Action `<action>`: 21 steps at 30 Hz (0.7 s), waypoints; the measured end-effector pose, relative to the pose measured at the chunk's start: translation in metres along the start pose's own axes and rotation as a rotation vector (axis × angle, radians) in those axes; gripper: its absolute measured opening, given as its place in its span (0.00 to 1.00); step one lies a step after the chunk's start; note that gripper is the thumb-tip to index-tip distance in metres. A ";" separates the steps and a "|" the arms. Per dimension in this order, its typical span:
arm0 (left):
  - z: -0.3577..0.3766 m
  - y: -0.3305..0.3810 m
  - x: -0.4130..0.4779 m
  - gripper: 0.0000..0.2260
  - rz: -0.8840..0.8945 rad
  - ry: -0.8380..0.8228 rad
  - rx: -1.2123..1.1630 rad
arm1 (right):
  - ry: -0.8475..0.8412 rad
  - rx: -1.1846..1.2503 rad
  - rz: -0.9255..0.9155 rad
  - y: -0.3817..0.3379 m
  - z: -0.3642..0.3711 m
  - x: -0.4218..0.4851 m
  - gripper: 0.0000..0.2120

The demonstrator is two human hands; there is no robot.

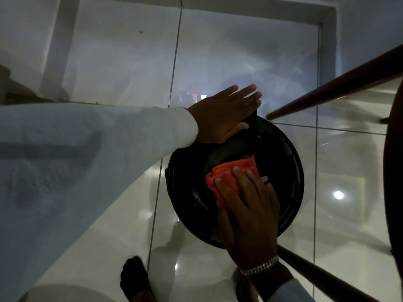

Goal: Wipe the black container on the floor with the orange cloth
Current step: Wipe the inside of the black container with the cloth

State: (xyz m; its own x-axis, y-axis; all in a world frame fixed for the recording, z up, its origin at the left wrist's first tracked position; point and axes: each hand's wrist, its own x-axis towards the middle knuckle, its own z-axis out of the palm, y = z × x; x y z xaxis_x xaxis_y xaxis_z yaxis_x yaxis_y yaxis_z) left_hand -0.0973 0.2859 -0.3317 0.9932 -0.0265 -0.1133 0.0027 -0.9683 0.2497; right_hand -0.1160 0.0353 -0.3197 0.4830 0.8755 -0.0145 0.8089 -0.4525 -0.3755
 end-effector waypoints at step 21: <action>0.008 0.016 -0.001 0.25 0.071 0.054 -0.126 | -0.228 -0.273 -0.470 -0.045 0.022 -0.002 0.27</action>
State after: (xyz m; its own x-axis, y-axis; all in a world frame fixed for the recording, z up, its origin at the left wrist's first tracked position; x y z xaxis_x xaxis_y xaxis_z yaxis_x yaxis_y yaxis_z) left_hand -0.0990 0.2682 -0.3352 0.9962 -0.0774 -0.0396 -0.0570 -0.9254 0.3747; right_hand -0.1610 0.0572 -0.3237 -0.0084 0.9934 -0.1141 0.9903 -0.0075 -0.1385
